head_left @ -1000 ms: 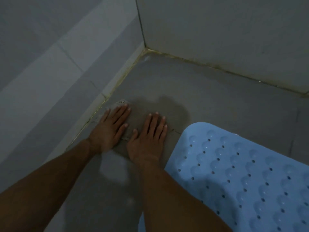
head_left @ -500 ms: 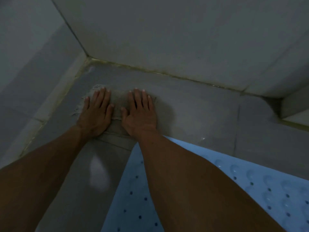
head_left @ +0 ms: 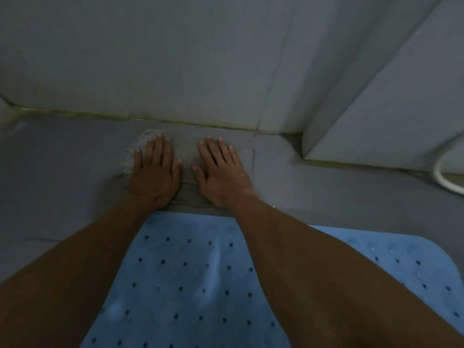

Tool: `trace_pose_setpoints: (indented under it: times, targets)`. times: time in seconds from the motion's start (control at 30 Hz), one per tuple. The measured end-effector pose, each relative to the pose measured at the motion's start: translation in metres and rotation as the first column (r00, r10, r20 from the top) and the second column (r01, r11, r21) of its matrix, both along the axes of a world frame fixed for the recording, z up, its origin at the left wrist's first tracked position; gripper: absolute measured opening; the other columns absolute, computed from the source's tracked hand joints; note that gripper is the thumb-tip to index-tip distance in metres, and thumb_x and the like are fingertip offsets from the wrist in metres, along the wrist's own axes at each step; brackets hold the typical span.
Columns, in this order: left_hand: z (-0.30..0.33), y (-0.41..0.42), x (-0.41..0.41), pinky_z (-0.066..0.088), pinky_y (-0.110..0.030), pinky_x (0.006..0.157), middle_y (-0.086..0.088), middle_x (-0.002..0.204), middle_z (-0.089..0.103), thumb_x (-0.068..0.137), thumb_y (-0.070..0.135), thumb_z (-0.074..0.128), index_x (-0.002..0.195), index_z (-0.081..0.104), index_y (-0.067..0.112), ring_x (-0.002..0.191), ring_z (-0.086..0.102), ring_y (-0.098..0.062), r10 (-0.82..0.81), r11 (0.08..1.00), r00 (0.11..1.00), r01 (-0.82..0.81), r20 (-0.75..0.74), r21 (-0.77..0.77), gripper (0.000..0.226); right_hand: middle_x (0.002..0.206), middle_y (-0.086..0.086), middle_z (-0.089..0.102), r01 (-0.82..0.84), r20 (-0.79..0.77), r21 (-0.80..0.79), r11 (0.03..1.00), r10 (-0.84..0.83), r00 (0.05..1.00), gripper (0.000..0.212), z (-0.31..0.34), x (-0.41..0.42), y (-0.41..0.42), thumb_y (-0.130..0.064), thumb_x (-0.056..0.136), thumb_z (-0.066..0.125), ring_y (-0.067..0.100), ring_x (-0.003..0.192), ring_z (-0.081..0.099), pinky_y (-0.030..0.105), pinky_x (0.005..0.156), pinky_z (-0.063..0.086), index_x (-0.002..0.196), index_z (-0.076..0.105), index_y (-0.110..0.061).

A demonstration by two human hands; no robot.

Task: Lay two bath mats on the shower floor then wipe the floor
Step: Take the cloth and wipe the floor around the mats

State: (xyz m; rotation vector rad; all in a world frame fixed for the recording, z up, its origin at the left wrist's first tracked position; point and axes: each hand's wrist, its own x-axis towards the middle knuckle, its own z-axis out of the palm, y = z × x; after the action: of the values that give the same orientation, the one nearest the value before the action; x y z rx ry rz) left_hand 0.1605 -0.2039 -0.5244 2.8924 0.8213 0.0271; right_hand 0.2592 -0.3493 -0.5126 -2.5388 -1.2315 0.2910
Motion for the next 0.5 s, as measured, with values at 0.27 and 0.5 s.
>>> trace_pose_setpoints:
  times: [0.27, 0.5]
  targets:
    - [0.002, -0.137, 0.065, 0.019, -0.059, 0.114, -0.024, 0.155, 0.028, 0.098, 0.04, 0.017, 0.147, 0.033, -0.002, 0.142, 0.03, -0.039, -0.099, 0.995, 0.995, 0.099, 0.024, 0.002, 0.067, 0.165, 0.003, 0.022, 0.058, 0.05, -0.058, 0.997, -0.055, 0.997, 0.07, 0.0, 0.056, -0.143, -0.053, 0.097, 0.018, 0.023, 0.154, 0.011, 0.039, 0.125, 0.001, 0.157, 0.025, -0.019]
    - [-0.001, -0.251, 0.109, 0.021, -0.06, 0.114, -0.031, 0.152, 0.028, 0.098, 0.035, 0.022, 0.145, 0.031, -0.011, 0.14, 0.03, -0.046, -0.142, 0.99, 0.989, 0.141, 0.035, 0.007, 0.066, 0.167, -0.004, 0.01, 0.011, 0.096, -0.125, 0.992, 0.001, 0.995, 0.064, 0.001, 0.102, -0.262, -0.05, 0.103, 0.026, 0.018, 0.154, 0.003, 0.039, 0.125, 0.0, 0.159, 0.015, -0.023]
